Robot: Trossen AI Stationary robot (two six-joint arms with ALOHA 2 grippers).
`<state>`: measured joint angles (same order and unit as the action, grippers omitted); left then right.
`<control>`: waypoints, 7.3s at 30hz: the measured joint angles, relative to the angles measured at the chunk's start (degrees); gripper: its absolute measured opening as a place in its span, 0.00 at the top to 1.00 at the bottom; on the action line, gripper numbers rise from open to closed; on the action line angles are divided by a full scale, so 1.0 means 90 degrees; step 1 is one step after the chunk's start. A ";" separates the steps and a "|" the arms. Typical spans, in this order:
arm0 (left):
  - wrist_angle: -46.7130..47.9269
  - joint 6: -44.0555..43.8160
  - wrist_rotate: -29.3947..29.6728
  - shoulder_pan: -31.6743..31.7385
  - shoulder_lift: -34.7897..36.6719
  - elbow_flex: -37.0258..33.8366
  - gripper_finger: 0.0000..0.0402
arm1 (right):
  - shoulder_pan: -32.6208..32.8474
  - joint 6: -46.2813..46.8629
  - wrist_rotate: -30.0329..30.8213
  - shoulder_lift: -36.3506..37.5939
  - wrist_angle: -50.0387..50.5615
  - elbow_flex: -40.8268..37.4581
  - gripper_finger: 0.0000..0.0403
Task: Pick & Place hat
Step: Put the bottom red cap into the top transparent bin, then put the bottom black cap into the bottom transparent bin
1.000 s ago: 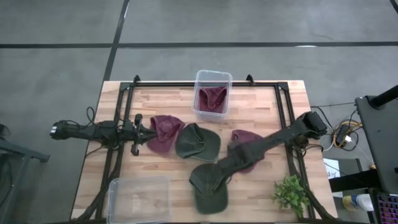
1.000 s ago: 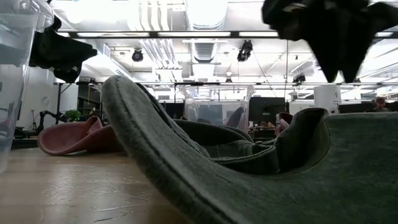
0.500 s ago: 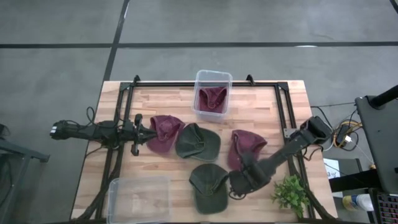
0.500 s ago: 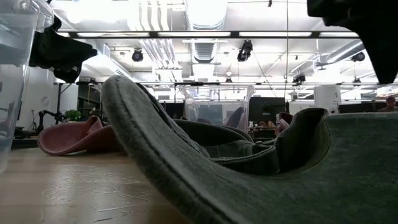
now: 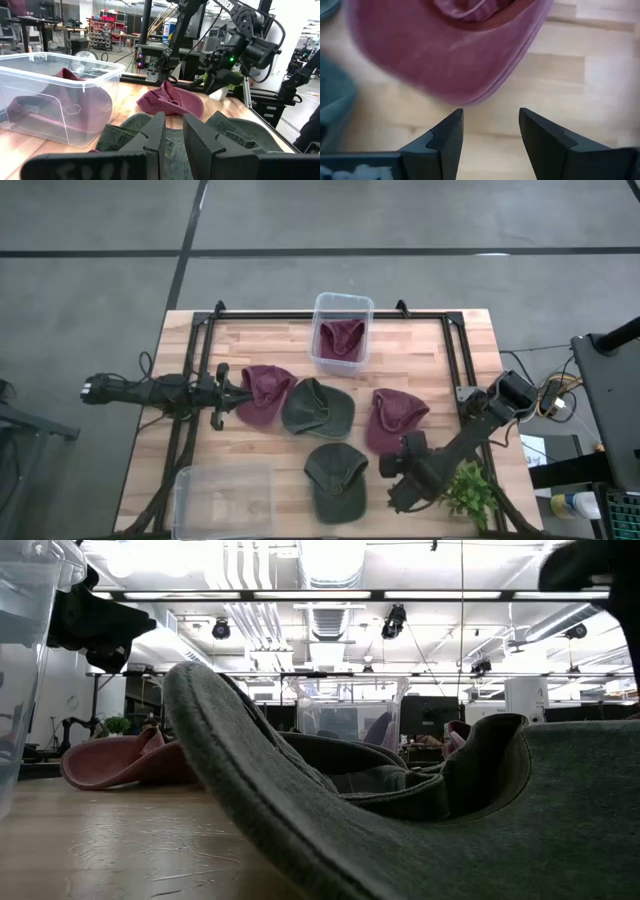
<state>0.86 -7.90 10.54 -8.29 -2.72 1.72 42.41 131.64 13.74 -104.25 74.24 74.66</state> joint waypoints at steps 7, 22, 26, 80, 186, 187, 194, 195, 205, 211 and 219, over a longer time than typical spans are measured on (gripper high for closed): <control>0.0000 0.0000 0.0001 0.0000 0.0000 0.0000 0.85 | 0.0012 0.0208 -0.0012 0.0055 -0.0015 -0.0455 0.54; 0.0000 0.0000 0.0001 0.0005 0.0000 0.0000 0.85 | -0.0034 0.0476 0.0710 0.0894 -0.1610 -0.2049 0.54; 0.0000 0.0000 -0.0001 0.0002 0.0000 0.0000 0.85 | -0.0036 0.0475 0.0976 0.1054 -0.1769 -0.2282 0.54; 0.0002 0.0000 0.0001 0.0005 0.0000 0.0000 0.85 | -0.0891 -0.2360 0.5648 0.4371 -0.0463 -0.1355 0.97; 0.0000 -0.0002 -0.0001 0.0005 -0.0002 -0.0002 0.85 | -0.3050 -0.7143 -0.0419 0.2521 -0.4744 -0.0945 0.44; 0.0000 0.0000 0.0001 0.0005 -0.0002 0.0000 0.85 | -0.2891 -0.7034 -0.0415 0.2523 -0.4748 -0.0945 0.44; 0.0000 0.0000 0.0000 0.0002 -0.0002 -0.0002 0.85 | -0.1944 -0.6298 0.0067 0.2434 -0.4756 -0.0966 0.44; 0.0000 0.0000 0.0001 0.0002 -0.0002 -0.0002 0.85 | -0.1828 -0.6222 0.0136 0.2388 -0.4756 -0.0978 0.44; -0.0101 -0.0018 0.0002 -0.0001 -0.0005 -0.0018 0.85 | -0.1055 -0.5191 0.0042 0.1253 -0.4906 -0.0929 0.44; -0.0356 -0.1125 0.0002 0.0000 -0.0002 -0.0032 0.85 | -0.0689 -0.4713 -0.0275 0.0697 -0.5324 -0.0914 0.44; -0.0362 -0.1487 -0.0016 0.0000 -0.0010 -0.0029 0.85 | -0.0435 -0.4288 -0.0369 0.0176 -0.5426 -0.0914 0.44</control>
<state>-2.39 -21.28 10.39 -8.29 -2.81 1.45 38.50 93.06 10.41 -102.67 25.40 66.43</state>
